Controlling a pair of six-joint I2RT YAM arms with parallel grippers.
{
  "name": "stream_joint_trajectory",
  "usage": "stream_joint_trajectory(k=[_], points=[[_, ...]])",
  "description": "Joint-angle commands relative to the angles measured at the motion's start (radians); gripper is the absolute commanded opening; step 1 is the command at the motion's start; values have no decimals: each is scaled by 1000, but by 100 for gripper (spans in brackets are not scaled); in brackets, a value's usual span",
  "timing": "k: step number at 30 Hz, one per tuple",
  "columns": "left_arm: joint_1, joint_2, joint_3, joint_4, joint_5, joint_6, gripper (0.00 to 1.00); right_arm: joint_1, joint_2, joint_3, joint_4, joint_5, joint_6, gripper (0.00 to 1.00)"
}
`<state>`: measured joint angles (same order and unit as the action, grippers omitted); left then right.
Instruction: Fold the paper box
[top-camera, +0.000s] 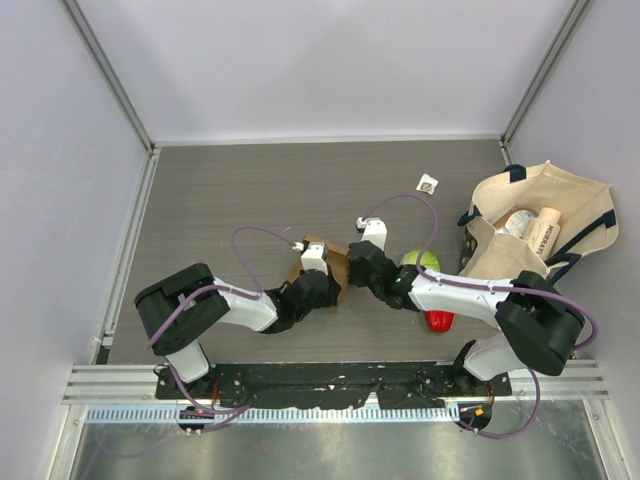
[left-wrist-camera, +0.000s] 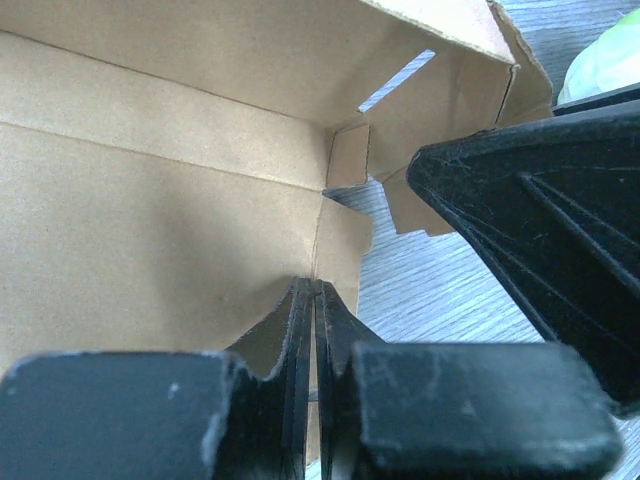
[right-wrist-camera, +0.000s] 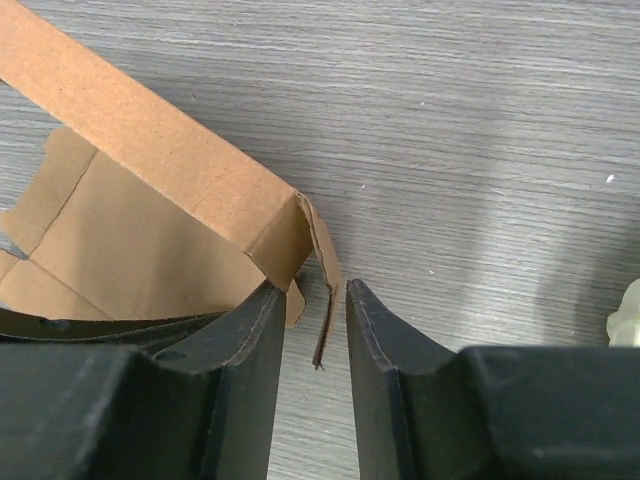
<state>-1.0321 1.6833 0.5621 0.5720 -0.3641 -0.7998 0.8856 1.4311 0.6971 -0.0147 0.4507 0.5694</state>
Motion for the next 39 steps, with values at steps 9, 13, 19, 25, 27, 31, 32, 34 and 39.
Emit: stream_joint_trajectory(k=[9,13,19,25,27,31,32,34,39], points=[[-2,29,50,-23,27,18,23,30,-4,-4,35,34,-26,32],[-2,7,35,-9,19,19,29,30,-11,-13,33,32,-13,32],[0,29,58,-52,2,22,23,30,-32,-16,-7,29,20,33],[0,99,90,-159,-45,-16,7,30,-57,-18,-42,32,26,38],[-2,113,94,-173,-47,-29,6,30,-57,-19,-45,32,26,38],[0,127,90,-207,-64,-52,3,30,-38,-41,-19,59,11,36],[-2,119,78,-204,-61,-42,3,30,-31,-42,-7,75,-2,36],[-2,95,52,-153,-44,-24,9,30,-5,-25,-10,92,-25,35],[-3,-52,29,-191,-33,31,26,23,-20,-7,-13,82,-63,35]])
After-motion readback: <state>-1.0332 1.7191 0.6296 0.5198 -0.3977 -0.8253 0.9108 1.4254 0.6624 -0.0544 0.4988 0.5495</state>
